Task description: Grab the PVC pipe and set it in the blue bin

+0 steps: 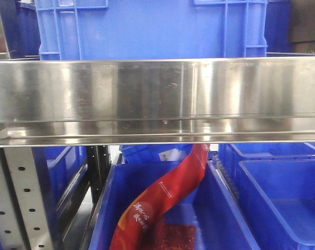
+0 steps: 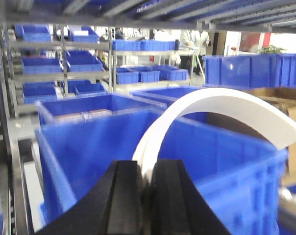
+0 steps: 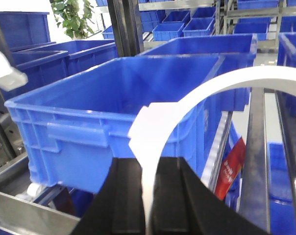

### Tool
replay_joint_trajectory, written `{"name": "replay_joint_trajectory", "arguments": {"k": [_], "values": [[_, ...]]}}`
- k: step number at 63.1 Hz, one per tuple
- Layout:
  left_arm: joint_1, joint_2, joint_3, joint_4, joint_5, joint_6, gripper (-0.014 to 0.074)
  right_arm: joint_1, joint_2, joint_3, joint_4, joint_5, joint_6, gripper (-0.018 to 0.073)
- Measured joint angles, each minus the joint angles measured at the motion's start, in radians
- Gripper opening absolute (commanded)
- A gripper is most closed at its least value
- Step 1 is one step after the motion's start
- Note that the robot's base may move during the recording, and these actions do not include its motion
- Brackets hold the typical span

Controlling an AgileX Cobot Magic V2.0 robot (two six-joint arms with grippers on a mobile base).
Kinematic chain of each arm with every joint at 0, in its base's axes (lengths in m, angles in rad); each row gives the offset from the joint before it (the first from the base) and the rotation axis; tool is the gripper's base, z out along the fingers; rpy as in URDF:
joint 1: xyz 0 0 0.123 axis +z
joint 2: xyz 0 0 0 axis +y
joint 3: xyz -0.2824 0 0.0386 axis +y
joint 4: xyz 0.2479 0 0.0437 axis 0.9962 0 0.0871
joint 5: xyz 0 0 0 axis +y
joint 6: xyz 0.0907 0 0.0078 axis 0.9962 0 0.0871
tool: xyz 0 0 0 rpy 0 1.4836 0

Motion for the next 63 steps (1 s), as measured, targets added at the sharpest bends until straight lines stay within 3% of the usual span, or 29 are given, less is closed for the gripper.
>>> {"name": "replay_joint_trajectory", "arguments": {"k": [7,17,31,63], "values": [[0.0,0.052,-0.064,0.017,-0.012,0.002,-0.0111,0.0,0.023,-0.029,0.004,0.005,-0.005,-0.0155],[0.0,0.119,-0.119,0.107,-0.049,0.002,-0.0111,0.0,0.056,-0.049,0.006,0.011,-0.007,-0.0155],[0.0,0.223,-0.191,0.127,-0.061,0.002,-0.0111,0.0,0.093,-0.052,0.029,0.018,-0.027,-0.0155],[0.023,0.422,-0.282,0.139,-0.232,0.004,-0.0111,0.0,0.097,-0.053,0.074,-0.033,-0.086,-0.0155]]}}
